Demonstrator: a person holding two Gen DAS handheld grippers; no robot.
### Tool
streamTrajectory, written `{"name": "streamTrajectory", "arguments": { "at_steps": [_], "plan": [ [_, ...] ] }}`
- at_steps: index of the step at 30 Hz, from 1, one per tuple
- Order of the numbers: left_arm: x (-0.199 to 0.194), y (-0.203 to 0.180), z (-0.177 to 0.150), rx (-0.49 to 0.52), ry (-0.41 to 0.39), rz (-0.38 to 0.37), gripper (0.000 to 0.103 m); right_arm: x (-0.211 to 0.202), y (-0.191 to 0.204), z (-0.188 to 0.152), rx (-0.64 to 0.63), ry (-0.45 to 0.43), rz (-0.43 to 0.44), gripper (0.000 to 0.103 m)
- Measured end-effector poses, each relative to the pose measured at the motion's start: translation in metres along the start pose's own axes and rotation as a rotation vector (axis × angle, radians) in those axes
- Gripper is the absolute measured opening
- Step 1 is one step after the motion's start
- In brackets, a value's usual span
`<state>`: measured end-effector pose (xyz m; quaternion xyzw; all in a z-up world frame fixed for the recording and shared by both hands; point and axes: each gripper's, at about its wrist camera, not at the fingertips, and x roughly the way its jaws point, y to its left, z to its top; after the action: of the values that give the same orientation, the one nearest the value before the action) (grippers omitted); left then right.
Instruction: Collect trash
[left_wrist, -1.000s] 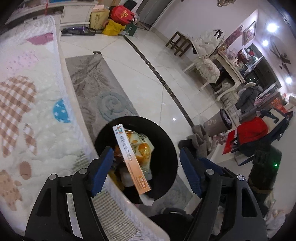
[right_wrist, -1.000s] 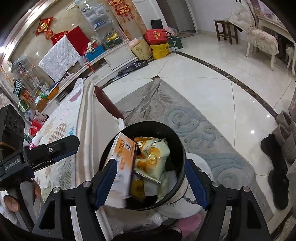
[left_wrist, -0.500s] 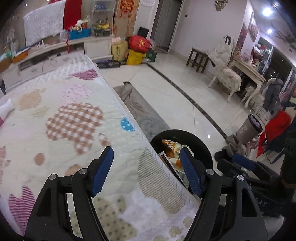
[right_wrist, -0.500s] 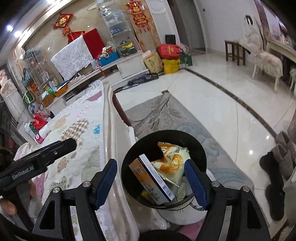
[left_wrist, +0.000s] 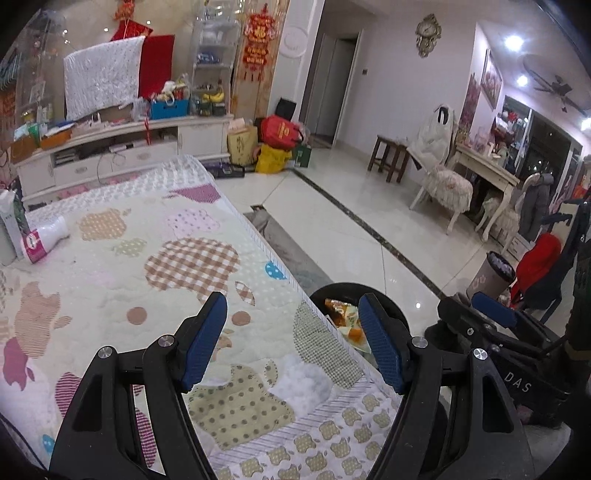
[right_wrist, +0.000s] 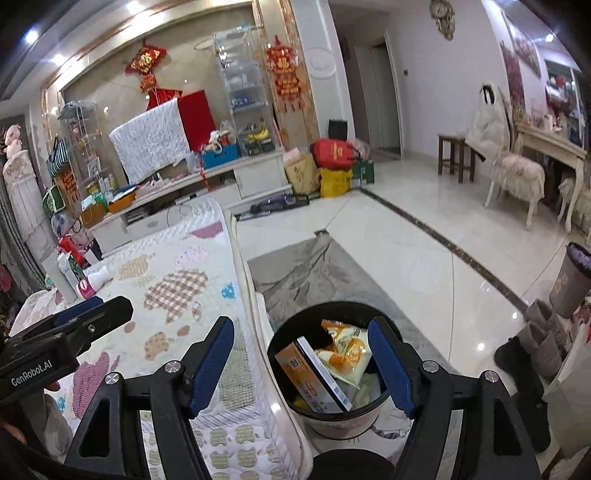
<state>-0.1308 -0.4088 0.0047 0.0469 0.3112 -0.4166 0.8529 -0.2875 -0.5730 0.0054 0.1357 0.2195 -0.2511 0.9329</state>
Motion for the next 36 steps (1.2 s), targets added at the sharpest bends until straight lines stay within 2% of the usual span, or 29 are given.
{"name": "streamTrajectory", "arguments": {
  "at_steps": [4,10,21,36],
  "plan": [
    [-0.019,-0.003,0.000,0.013,-0.059,0.006,0.073,-0.019,0.007,0.004,-0.016,-0.049,-0.024,0.081],
    [-0.036,-0.005,0.000,0.040,-0.128,0.026,0.073,-0.035,0.015,0.009,-0.035,-0.101,-0.060,0.087],
    [-0.037,0.000,-0.007,0.043,-0.147,0.044,0.073,-0.049,0.028,0.011,-0.064,-0.168,-0.068,0.087],
    [-0.038,0.000,-0.010,0.043,-0.158,0.060,0.073,-0.046,0.029,0.009,-0.057,-0.163,-0.089,0.087]
  ]
}}
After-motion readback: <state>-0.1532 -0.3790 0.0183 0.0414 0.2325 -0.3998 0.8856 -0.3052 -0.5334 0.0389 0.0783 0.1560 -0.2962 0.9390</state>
